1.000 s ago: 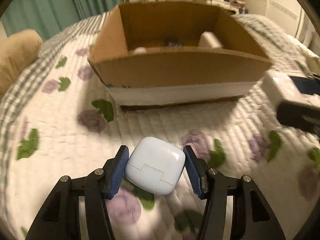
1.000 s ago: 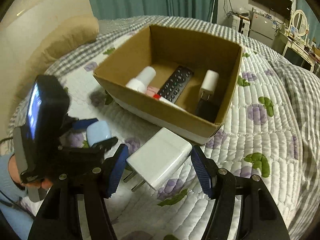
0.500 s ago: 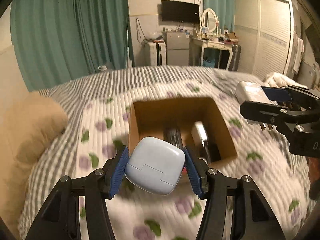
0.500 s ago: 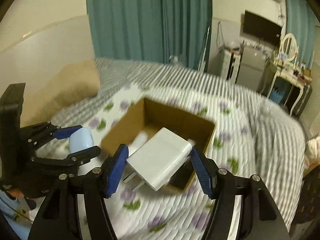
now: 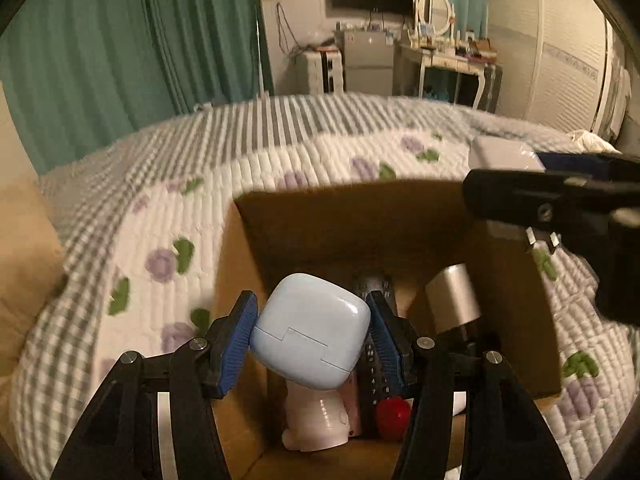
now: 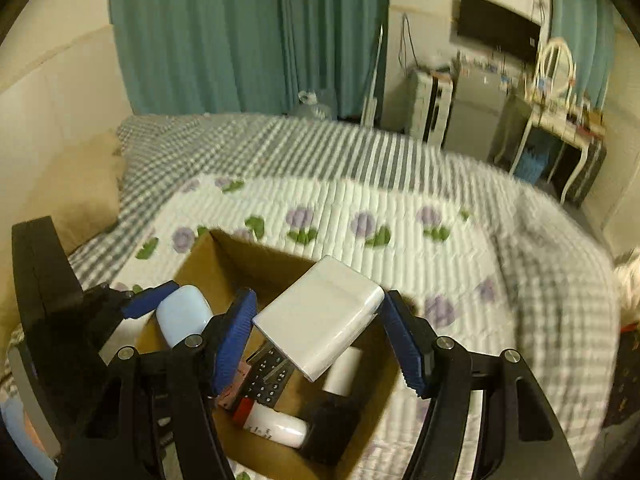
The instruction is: Organize rigid objects
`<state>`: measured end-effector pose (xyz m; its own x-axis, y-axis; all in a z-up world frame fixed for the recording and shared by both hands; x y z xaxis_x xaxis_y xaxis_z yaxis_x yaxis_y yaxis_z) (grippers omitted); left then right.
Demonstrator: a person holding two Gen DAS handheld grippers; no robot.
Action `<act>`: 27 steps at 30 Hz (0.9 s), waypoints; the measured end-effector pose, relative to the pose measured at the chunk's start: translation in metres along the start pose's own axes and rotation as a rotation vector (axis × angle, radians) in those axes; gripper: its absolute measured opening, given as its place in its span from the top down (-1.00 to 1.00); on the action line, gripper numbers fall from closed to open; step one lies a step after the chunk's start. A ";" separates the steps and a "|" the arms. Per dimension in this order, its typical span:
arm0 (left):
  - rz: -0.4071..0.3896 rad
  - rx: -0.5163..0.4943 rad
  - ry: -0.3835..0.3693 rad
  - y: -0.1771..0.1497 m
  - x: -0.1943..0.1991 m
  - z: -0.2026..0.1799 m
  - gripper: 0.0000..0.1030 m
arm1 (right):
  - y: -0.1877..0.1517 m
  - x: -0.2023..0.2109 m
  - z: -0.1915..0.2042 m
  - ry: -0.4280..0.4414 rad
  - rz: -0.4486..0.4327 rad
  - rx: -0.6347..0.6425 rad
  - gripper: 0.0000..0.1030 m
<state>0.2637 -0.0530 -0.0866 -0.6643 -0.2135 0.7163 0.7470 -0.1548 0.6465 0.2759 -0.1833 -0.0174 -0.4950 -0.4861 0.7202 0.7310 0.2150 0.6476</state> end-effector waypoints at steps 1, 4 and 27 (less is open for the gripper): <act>0.013 -0.004 -0.003 -0.003 -0.004 -0.002 -0.11 | -0.005 -0.010 -0.004 0.004 0.013 -0.013 -0.25; 0.012 -0.022 -0.016 -0.010 -0.005 -0.006 -0.11 | -0.016 -0.030 -0.010 -0.006 0.041 -0.032 -0.25; -0.361 0.057 0.018 0.052 0.161 0.068 -0.77 | 0.022 0.156 0.028 -0.185 -0.263 0.104 -0.67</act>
<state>0.1936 -0.0295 0.0804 -0.8839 -0.1718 0.4349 0.4614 -0.1695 0.8709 0.2012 -0.2304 0.1158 -0.7441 -0.3763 0.5520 0.5201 0.1923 0.8322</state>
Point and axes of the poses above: each gripper's, at about its wrist camera, not at the fingertips, and x roughly against the way its jaws point, z to its left, y to its top, the point moved 4 cm from there along -x, roughly the way its jaws point, and after that the axes turned 15 degrees about y, right-handed, at the moved point
